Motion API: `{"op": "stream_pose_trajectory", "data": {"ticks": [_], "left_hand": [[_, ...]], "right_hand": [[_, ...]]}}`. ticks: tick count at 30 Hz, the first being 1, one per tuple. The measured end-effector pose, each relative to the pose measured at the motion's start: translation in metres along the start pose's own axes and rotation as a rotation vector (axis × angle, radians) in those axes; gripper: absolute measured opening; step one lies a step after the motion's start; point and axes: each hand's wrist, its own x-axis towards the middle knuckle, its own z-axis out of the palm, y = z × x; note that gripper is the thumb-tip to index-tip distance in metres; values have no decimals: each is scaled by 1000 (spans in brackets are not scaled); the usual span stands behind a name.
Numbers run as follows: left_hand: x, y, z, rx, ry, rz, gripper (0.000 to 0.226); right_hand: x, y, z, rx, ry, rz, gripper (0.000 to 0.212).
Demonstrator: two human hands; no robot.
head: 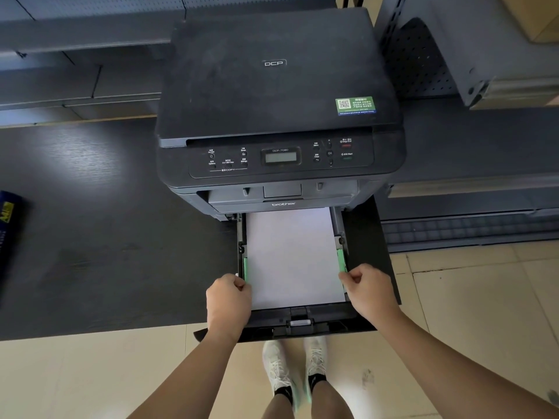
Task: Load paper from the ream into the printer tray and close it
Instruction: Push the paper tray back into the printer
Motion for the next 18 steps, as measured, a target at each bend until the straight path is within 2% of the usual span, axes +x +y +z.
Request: {"op": "stream_pose_trajectory", "data": {"ticks": [5, 7, 10, 13, 15, 17, 18], "left_hand": [[-13, -14, -40, -119, 52, 51, 22], [-21, -37, -57, -174, 52, 60, 31], [-38, -84, -71, -242, -36, 37, 53], [-58, -119, -63, -271, -153, -42, 78], [-65, -128, -49, -251, -185, -82, 90], [-67, -122, -36, -251, -180, -96, 87], [-67, -117, -31, -251, -164, -100, 81]], "right_hand": [[-14, 13, -47, 102, 47, -37, 29], [-28, 23, -71, 185, 51, -9, 28], [-50, 51, -90, 210, -90, 57, 37], [-72, 79, -82, 172, -253, 97, 60], [-81, 84, -68, 187, -284, 106, 69], [-82, 80, -52, 214, -266, 110, 65], [-82, 76, -45, 224, -244, 113, 56]]}}
